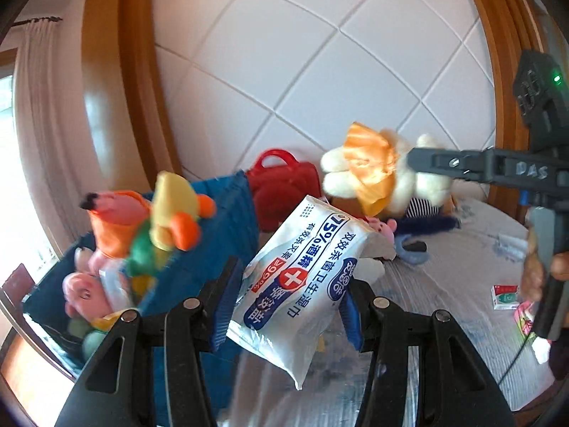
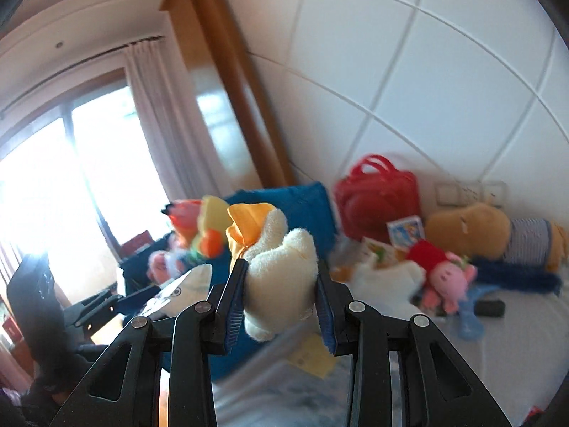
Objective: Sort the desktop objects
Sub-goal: 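Lift the wipes packet with left gripper while right gripper carries plush to crate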
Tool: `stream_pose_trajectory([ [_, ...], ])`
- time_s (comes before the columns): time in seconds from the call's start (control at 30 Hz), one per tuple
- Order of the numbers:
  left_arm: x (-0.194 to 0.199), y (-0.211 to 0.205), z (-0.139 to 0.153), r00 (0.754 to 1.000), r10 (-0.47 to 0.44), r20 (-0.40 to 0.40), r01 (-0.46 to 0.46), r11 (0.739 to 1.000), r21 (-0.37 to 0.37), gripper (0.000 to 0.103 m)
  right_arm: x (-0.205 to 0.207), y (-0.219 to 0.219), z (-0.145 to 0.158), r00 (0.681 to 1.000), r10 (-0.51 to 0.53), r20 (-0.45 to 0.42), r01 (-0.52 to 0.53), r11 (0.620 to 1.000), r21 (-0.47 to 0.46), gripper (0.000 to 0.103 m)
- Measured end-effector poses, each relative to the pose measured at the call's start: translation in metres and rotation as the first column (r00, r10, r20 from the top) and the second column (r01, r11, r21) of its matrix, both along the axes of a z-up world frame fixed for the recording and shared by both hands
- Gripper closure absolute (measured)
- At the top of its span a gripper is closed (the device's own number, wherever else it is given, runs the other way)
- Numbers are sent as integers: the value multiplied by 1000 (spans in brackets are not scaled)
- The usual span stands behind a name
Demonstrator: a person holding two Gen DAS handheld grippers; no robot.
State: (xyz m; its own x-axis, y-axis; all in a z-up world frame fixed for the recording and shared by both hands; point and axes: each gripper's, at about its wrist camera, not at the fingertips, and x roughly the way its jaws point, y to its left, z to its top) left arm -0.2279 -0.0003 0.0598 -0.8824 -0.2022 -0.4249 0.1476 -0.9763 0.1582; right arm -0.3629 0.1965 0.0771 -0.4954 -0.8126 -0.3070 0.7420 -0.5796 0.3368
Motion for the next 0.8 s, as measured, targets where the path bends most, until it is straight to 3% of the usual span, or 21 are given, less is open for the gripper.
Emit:
stream_pose_trajectory([
  [0.2, 48, -49, 45, 996, 47, -70, -46, 999, 11, 52, 25, -62, 30, 998, 49, -45, -50, 998, -22, 68],
  [0.4, 67, -107, 66, 979, 180, -94, -182, 983, -12, 52, 41, -135, 57, 988, 135, -81, -138, 990, -31, 68],
  [0.57, 78, -160, 78, 950, 295, -102, -299, 954, -26, 52, 47, -200, 65, 974, 209, -87, -211, 977, -22, 68],
  [0.8, 66, -242, 67, 891, 450, -61, -452, 891, -31, 52, 49, -272, 55, 972, 225, -70, -223, 974, 37, 68],
])
